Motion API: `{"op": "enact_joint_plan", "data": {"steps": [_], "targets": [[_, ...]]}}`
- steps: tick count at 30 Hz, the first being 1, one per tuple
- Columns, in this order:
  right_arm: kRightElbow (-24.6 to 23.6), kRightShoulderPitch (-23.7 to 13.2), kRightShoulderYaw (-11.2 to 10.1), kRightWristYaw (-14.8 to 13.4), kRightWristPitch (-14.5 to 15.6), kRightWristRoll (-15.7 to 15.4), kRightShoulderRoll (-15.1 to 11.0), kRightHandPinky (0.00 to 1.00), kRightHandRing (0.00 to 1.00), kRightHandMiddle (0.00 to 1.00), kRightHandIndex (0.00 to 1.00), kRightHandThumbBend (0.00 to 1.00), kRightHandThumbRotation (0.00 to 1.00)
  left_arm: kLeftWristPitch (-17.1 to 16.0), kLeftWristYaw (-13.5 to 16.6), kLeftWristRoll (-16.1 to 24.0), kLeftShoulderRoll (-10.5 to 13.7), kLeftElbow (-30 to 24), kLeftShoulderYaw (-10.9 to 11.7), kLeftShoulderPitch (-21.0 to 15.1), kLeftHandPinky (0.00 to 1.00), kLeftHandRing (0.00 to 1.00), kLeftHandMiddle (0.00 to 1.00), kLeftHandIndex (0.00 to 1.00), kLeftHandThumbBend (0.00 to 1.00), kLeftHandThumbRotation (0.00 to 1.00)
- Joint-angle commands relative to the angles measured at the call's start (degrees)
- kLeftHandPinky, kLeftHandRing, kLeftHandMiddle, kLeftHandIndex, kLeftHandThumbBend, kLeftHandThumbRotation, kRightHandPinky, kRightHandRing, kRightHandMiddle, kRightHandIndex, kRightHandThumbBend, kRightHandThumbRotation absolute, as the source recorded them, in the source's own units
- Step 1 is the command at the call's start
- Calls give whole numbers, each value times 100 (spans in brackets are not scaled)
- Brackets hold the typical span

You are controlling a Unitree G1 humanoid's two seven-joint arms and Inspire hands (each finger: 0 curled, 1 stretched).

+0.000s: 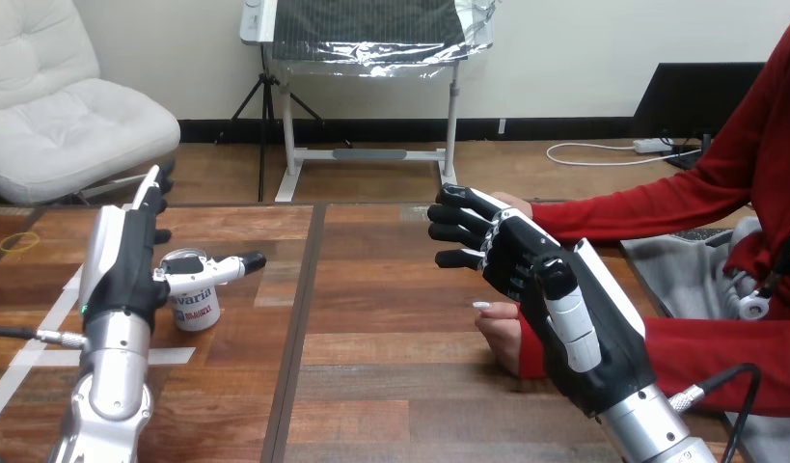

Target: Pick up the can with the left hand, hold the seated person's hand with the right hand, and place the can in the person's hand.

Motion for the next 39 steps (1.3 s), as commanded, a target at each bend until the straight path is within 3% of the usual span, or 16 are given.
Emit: {"op": "enact_joint_plan", "data": {"steps": [1, 19, 39], "targets": [[-121, -382, -110, 8, -82, 73, -6, 77, 84, 85, 86, 87, 100, 58, 134, 90, 220, 177, -111, -636, 78, 91, 93, 94, 89, 12], [-194, -349, -113, 21, -28, 81, -23, 76, 83, 85, 85, 87, 100, 146, 337, 136, 340, 832, -319, -1050, 77, 91, 93, 93, 89, 14], [-255, -295, -112, 26, -26, 101, -27, 76, 83, 84, 85, 87, 100, 273, 415, 173, 423, 1187, -477, -1312, 79, 94, 94, 93, 88, 14]]}}
